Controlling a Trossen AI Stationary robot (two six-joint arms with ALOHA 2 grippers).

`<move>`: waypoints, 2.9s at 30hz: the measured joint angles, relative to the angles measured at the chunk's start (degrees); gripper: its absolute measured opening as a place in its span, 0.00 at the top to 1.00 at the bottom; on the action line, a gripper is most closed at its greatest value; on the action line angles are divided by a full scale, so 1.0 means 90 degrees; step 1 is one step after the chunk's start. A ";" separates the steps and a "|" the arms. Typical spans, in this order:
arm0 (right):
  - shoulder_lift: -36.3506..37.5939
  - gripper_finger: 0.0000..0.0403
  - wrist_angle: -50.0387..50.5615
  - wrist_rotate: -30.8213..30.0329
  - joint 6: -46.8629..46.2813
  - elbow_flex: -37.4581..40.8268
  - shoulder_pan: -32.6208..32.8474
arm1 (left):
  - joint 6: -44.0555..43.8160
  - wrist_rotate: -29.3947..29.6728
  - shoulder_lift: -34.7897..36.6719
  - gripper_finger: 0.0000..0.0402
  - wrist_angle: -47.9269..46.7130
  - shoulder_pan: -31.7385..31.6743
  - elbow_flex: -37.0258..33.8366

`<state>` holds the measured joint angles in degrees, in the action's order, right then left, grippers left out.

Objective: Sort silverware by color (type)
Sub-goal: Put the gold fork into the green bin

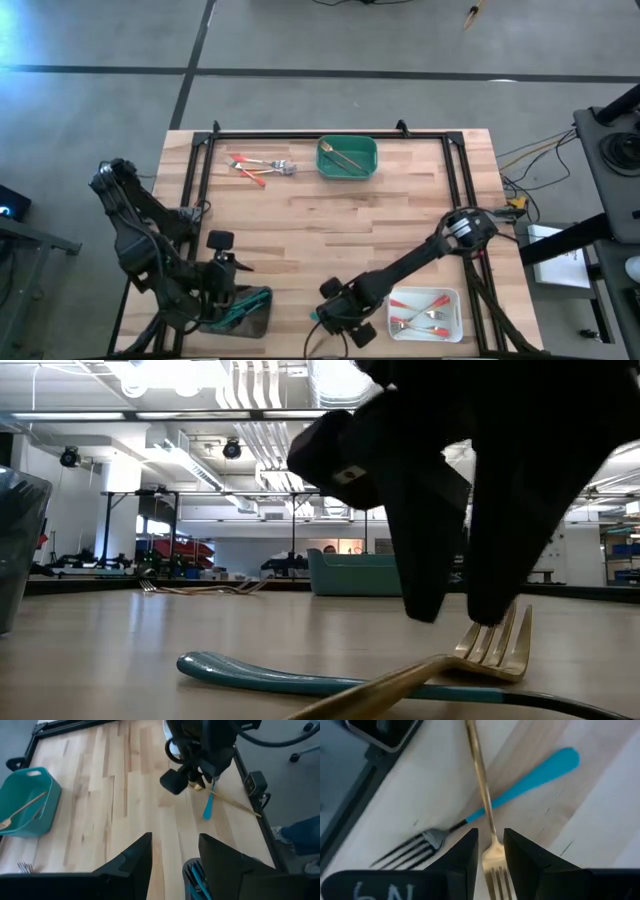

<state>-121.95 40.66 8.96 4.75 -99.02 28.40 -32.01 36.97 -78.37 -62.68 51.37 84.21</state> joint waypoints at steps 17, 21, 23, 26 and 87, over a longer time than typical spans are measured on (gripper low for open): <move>-0.0289 0.89 -0.0057 -0.0459 0.0776 -0.0002 -0.0065 | 0.0002 0.0144 0.0010 0.64 -0.0153 0.0000 -0.0018; -0.0292 0.96 -0.0065 -0.0571 0.0686 -0.0002 -0.0139 | 0.0000 0.0333 0.0010 0.64 -0.0157 0.0000 -0.0020; -0.0292 0.97 -0.0065 -0.0584 0.0576 -0.0002 -0.0152 | 0.0001 0.0345 0.0010 0.64 -0.0161 -0.0012 -0.0022; -0.0284 0.97 -0.0072 -0.0577 0.0511 -0.0002 -0.0160 | 0.0000 0.0345 0.0010 0.64 -0.0175 -0.0019 -0.0022; 0.1362 0.98 0.1248 0.0023 0.3124 -0.0160 -0.7238 | -0.2345 0.2239 0.0292 0.64 -0.1123 -0.1938 -0.0027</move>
<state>-109.69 51.89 9.17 32.86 -100.47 -36.74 -53.11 57.12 -75.74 -72.79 33.93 83.96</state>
